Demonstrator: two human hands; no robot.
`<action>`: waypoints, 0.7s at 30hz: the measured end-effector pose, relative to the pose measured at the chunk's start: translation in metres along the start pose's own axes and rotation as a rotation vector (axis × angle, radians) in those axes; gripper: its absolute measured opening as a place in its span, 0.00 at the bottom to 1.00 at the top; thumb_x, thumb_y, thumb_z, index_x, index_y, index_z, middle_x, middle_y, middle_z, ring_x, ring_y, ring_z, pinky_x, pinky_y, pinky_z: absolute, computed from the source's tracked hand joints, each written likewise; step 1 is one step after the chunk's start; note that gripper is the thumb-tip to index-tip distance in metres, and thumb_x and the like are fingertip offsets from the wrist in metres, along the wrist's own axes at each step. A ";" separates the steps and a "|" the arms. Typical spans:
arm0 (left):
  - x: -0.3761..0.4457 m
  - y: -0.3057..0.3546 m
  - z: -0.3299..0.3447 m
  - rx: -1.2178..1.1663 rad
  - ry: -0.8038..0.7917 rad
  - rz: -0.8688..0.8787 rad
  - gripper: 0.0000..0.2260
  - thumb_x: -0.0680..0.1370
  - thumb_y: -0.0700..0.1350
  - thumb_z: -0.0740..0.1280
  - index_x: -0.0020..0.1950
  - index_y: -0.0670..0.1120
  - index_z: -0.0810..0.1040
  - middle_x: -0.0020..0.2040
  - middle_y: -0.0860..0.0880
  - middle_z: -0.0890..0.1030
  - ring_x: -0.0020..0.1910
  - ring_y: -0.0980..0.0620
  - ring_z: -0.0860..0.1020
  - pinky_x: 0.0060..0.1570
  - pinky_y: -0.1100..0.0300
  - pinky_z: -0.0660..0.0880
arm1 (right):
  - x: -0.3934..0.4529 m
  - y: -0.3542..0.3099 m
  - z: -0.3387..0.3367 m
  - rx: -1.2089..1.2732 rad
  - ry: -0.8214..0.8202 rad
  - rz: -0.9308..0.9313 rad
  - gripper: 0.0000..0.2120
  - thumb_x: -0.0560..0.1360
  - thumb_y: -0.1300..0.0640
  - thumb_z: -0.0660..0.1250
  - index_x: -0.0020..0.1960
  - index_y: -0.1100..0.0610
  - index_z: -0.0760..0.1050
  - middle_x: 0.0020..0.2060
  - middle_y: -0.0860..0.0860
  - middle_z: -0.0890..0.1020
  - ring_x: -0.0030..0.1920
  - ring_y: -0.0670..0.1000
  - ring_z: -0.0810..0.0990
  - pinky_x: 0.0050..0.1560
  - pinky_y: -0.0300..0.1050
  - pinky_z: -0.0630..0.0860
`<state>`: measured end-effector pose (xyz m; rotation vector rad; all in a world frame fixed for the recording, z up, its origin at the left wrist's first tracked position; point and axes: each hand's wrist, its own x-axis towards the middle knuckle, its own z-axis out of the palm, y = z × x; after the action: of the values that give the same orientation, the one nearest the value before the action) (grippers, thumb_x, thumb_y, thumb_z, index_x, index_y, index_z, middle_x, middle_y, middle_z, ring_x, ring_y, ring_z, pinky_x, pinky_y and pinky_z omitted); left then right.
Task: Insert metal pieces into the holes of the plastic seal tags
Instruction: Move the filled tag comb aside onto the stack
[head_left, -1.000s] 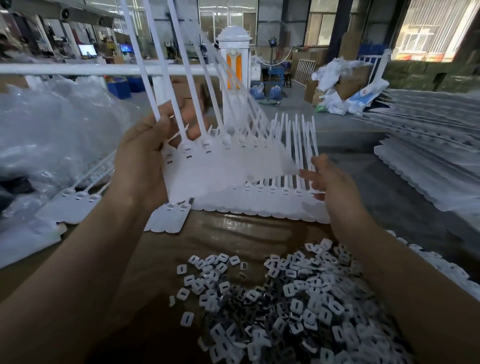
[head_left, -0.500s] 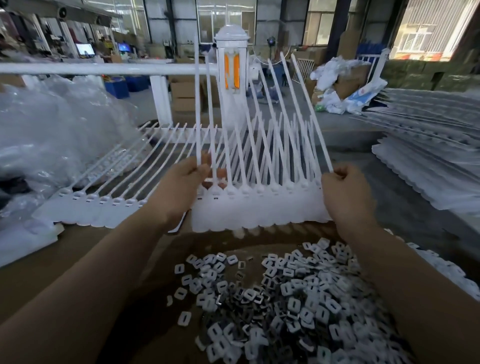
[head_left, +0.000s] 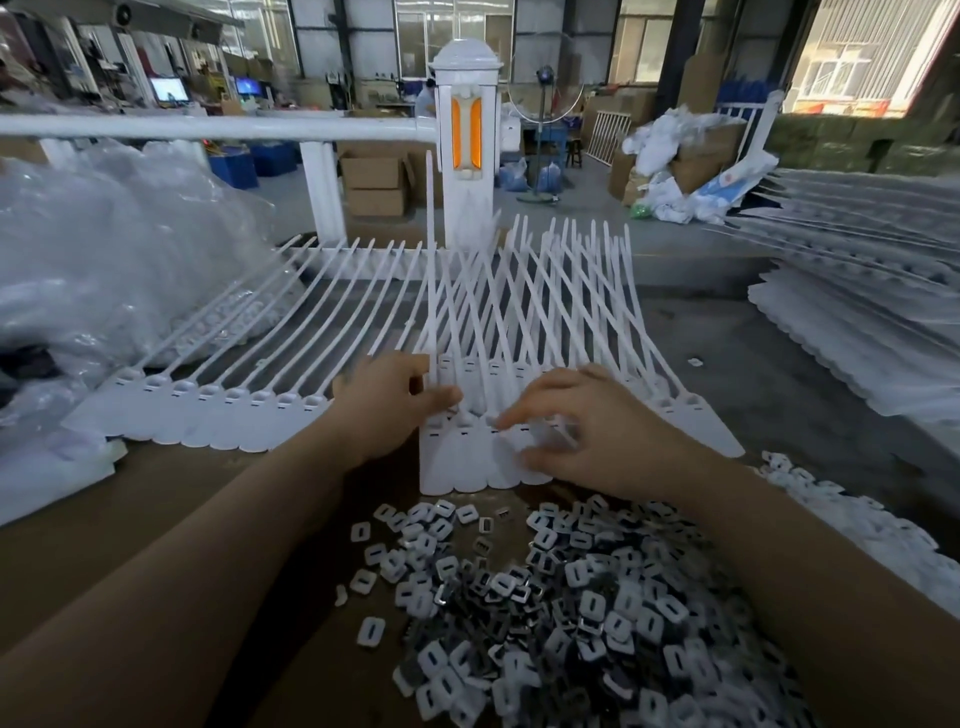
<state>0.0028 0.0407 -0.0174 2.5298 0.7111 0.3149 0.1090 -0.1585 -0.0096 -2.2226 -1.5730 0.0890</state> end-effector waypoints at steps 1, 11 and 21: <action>0.001 0.000 0.001 0.061 0.025 0.008 0.15 0.77 0.59 0.66 0.51 0.49 0.80 0.50 0.50 0.79 0.54 0.45 0.76 0.62 0.44 0.70 | 0.000 0.000 0.002 -0.020 -0.030 0.003 0.15 0.72 0.42 0.70 0.58 0.37 0.78 0.54 0.39 0.74 0.57 0.42 0.71 0.65 0.45 0.60; -0.001 -0.015 -0.002 0.026 -0.098 0.162 0.30 0.70 0.64 0.71 0.70 0.61 0.70 0.70 0.51 0.63 0.72 0.48 0.62 0.71 0.40 0.60 | 0.000 -0.006 0.004 0.057 -0.067 0.027 0.14 0.67 0.38 0.73 0.50 0.37 0.78 0.44 0.42 0.74 0.45 0.41 0.74 0.49 0.45 0.76; -0.001 -0.020 0.003 0.059 -0.057 0.224 0.31 0.71 0.65 0.70 0.72 0.61 0.69 0.72 0.55 0.62 0.72 0.54 0.61 0.73 0.43 0.56 | -0.001 -0.023 0.002 0.274 -0.224 -0.096 0.08 0.67 0.49 0.78 0.44 0.38 0.83 0.40 0.41 0.80 0.45 0.40 0.79 0.46 0.34 0.74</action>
<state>-0.0058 0.0540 -0.0300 2.6676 0.4207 0.2996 0.0875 -0.1525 -0.0029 -1.9764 -1.6658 0.5101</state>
